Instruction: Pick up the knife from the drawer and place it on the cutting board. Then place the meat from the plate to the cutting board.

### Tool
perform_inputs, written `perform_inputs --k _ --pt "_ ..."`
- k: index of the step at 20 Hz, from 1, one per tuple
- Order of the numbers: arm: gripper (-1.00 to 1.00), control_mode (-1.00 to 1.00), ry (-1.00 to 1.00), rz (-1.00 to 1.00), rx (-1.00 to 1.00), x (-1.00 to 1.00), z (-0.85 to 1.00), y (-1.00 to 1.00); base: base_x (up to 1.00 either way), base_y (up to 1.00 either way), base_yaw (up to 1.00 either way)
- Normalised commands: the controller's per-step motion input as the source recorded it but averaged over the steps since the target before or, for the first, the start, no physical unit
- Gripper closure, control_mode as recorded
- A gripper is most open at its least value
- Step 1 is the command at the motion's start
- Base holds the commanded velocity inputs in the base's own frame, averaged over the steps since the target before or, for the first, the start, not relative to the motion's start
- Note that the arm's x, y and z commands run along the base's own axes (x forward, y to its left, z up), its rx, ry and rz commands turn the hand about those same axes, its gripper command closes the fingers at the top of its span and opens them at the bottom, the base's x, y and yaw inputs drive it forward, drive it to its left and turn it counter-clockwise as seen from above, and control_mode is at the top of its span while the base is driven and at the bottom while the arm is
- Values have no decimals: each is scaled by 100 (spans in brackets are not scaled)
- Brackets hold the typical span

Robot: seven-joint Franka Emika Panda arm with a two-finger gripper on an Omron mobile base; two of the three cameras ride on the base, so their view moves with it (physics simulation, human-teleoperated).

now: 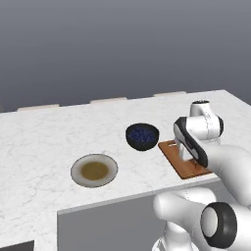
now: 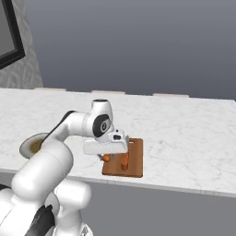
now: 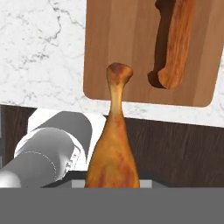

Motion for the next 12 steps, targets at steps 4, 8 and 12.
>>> perform_inputs --k 4,8,12 --pt "100 -100 -4 0 0 15 -19 18 0 0 0" --pt "100 -100 -2 0 0 65 -2 15 0 0 0" --pt "100 -100 -1 0 0 49 -18 0 0 0 0"
